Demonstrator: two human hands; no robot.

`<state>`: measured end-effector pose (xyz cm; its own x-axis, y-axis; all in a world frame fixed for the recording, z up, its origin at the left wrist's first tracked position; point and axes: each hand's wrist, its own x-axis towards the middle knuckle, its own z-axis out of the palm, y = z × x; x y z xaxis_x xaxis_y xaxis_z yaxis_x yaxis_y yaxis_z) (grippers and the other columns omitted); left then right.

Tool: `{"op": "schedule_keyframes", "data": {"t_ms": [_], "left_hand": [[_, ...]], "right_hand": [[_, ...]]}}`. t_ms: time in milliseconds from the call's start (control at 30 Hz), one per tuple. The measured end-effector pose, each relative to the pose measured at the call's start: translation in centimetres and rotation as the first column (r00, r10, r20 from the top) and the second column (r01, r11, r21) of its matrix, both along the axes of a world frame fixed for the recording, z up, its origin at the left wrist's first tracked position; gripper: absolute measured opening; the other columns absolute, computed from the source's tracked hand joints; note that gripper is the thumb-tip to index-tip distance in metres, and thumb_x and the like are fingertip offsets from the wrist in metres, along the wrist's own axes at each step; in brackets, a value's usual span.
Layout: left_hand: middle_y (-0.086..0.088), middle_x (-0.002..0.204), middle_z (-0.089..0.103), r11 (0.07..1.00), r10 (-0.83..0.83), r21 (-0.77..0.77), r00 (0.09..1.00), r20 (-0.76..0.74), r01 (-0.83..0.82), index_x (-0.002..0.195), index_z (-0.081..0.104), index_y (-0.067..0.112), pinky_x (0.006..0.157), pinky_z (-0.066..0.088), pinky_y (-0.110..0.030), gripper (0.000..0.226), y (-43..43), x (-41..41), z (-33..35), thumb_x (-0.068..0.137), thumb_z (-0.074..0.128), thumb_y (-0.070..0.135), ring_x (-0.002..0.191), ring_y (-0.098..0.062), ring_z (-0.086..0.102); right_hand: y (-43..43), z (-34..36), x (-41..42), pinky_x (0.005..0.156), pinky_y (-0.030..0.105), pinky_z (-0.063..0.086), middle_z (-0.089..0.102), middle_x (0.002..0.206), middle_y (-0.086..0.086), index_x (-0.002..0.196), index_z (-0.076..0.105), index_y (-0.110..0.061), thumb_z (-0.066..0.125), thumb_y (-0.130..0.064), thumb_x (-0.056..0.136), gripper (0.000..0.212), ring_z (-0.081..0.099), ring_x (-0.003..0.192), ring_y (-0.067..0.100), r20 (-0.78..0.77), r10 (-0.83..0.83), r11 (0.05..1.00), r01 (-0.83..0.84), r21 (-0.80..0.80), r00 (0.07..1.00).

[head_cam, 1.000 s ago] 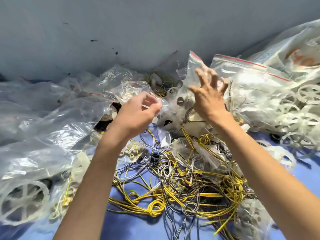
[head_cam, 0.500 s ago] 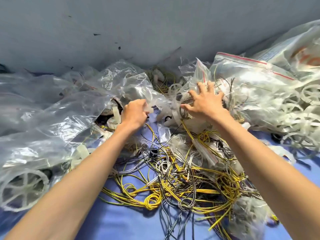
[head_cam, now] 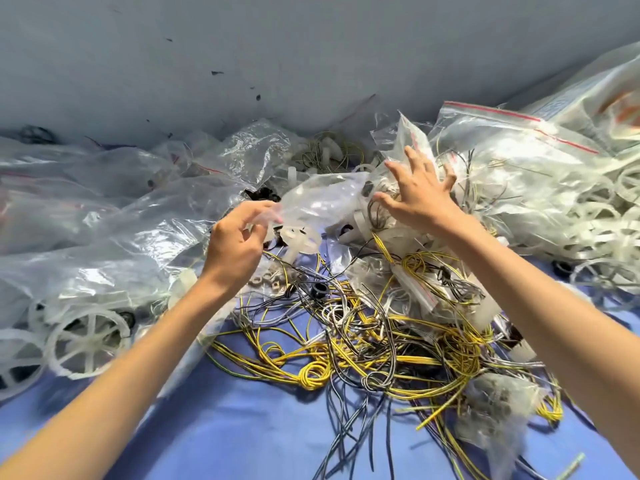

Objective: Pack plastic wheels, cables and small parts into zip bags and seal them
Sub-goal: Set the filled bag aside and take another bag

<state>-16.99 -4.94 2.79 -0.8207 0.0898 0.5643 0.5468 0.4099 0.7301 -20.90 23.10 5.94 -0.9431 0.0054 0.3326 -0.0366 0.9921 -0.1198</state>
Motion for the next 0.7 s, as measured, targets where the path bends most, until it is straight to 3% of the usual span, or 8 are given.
{"op": "schedule_keyframes", "data": {"t_ms": [100,167,233,300,400,500,567,700], "left_hand": [[0.0,0.115,0.065,0.989,-0.147,0.016,0.988,-0.042,0.148,0.086,0.062,0.025,0.088,0.043,-0.014,0.023,-0.8,3.5,0.0,0.091,0.051,0.005,0.11,-0.005,0.059],[-0.002,0.113,0.065,0.982,-0.188,-0.055,0.978,-0.089,0.183,0.088,0.06,0.025,0.094,0.043,-0.022,0.026,-1.2,5.6,-0.6,0.089,0.05,0.002,0.112,-0.012,0.059],[-0.001,0.11,0.065,0.959,-0.24,-0.184,0.962,-0.131,0.214,0.086,0.061,0.022,0.095,0.044,-0.027,0.02,-1.4,7.7,-1.3,0.088,0.049,0.005,0.111,-0.014,0.059],[0.002,0.109,0.065,0.898,-0.324,-0.359,0.933,-0.154,0.252,0.086,0.065,0.018,0.092,0.045,-0.028,0.018,-1.6,9.8,-2.0,0.084,0.05,0.007,0.108,-0.015,0.058],[0.009,0.11,0.064,0.751,-0.442,-0.589,0.889,-0.115,0.298,0.091,0.07,0.015,0.085,0.047,-0.034,0.019,-2.0,12.4,-3.1,0.079,0.057,0.009,0.103,-0.012,0.057],[0.014,0.119,0.059,0.651,-0.499,-0.638,0.865,0.047,0.411,0.1,0.069,0.024,0.085,0.048,-0.032,0.03,-2.4,13.7,-3.6,0.071,0.066,0.017,0.108,-0.008,0.055],[0.016,0.123,0.057,0.654,-0.505,-0.601,0.857,0.107,0.46,0.104,0.067,0.025,0.086,0.048,-0.029,0.028,-2.5,13.8,-3.7,0.075,0.066,0.025,0.111,-0.005,0.054],[0.015,0.109,0.061,0.783,-0.455,-0.411,0.88,0.133,0.467,0.098,0.068,0.021,0.083,0.046,-0.021,0.023,-1.4,12.5,-4.0,0.092,0.049,0.031,0.1,-0.005,0.06]], "right_hand": [[-1.0,0.2,2.6,0.111,0.037,0.017,0.032,0.151,0.01,0.143,0.037,-0.016,0.045,-0.041,0.097,0.053,0.037,0.135,0.023,-0.188,0.197,0.958,-0.23,-0.171,0.962],[-2.0,0.3,4.1,0.104,0.033,0.034,0.048,0.141,0.012,0.144,0.035,-0.012,0.039,-0.042,0.099,0.055,0.051,0.12,0.022,-0.052,0.319,0.869,-0.314,-0.384,0.946],[-3.0,0.2,4.9,0.097,0.026,0.036,0.048,0.141,0.011,0.148,0.026,-0.012,0.032,-0.047,0.099,0.061,0.051,0.114,0.016,0.091,0.375,0.8,-0.273,-0.534,0.922],[-3.6,0.0,5.0,0.098,0.025,0.034,0.045,0.144,0.012,0.149,0.022,-0.013,0.033,-0.053,0.097,0.067,0.051,0.117,0.018,0.228,0.363,0.844,-0.216,-0.49,0.903],[-3.9,-0.4,4.7,0.102,0.032,0.038,0.045,0.143,0.013,0.146,0.031,-0.013,0.049,-0.056,0.09,0.073,0.048,0.125,0.027,0.397,0.292,0.947,-0.203,-0.25,0.87],[-3.8,-0.8,4.7,0.086,0.033,0.05,0.063,0.111,0.004,0.115,0.059,-0.015,0.065,-0.048,0.084,0.046,0.06,0.099,0.02,0.384,0.31,0.933,-0.202,-0.297,0.87],[-4.2,-1.0,5.2,0.069,0.026,0.043,0.062,0.086,-0.006,0.087,0.059,-0.021,0.07,-0.039,0.082,0.022,0.057,0.075,0.009,0.316,0.393,0.893,-0.275,-0.357,0.864],[-5.5,-1.1,5.7,0.077,0.025,0.042,0.065,0.113,0.004,0.111,0.059,-0.015,0.069,-0.03,0.084,0.032,0.06,0.1,0.022,0.108,0.373,0.919,-0.35,-0.183,0.922]]}}
